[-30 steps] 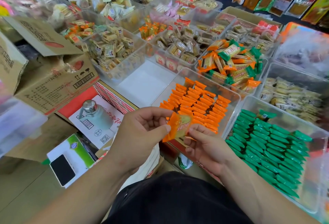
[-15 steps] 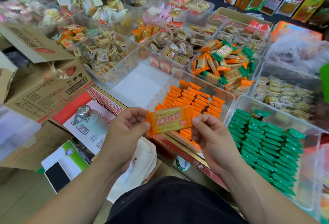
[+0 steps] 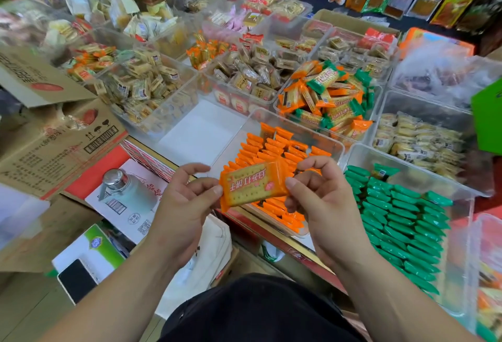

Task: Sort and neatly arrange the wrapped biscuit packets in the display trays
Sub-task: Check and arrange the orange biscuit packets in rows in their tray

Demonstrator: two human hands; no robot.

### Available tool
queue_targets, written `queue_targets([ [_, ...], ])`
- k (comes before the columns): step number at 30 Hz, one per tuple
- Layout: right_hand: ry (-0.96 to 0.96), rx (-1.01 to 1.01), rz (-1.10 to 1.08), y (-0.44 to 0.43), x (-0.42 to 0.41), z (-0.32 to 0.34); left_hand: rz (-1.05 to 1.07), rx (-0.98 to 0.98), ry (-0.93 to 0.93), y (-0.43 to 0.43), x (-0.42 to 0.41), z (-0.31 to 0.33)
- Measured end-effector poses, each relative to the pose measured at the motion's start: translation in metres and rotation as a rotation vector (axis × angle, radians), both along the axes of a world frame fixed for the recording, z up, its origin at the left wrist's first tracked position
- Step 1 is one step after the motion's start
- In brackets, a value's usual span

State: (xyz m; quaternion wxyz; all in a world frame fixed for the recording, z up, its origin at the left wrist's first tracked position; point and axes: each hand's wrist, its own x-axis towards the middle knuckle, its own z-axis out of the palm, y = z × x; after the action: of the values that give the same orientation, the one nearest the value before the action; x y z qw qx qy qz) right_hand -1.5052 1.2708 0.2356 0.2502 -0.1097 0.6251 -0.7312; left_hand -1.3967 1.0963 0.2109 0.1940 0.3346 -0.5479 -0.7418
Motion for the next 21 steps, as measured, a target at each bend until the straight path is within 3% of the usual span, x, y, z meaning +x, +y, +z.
queue_targets([
  [6, -0.385, -0.089, 0.095, 0.004, -0.018, -0.006, 0.000, -0.117, -0.009, -0.004, 0.003, 0.020],
  [10, -0.362, 0.024, 0.193, 0.003, -0.024, -0.012, -0.071, -0.365, -0.132, -0.008, 0.006, 0.029],
  [12, -0.333, 0.114, 0.202, -0.002, -0.024, -0.015, -0.062, -0.372, -0.193, -0.011, 0.005, 0.026],
  [17, -0.628, 0.069, 0.179, -0.012, -0.026, -0.023, -0.106, 0.204, -0.164, -0.019, -0.006, 0.021],
  [21, -0.739, 0.012, 0.172, -0.017, -0.031, -0.029, -0.138, 0.347, -0.139, -0.024, -0.010, 0.014],
])
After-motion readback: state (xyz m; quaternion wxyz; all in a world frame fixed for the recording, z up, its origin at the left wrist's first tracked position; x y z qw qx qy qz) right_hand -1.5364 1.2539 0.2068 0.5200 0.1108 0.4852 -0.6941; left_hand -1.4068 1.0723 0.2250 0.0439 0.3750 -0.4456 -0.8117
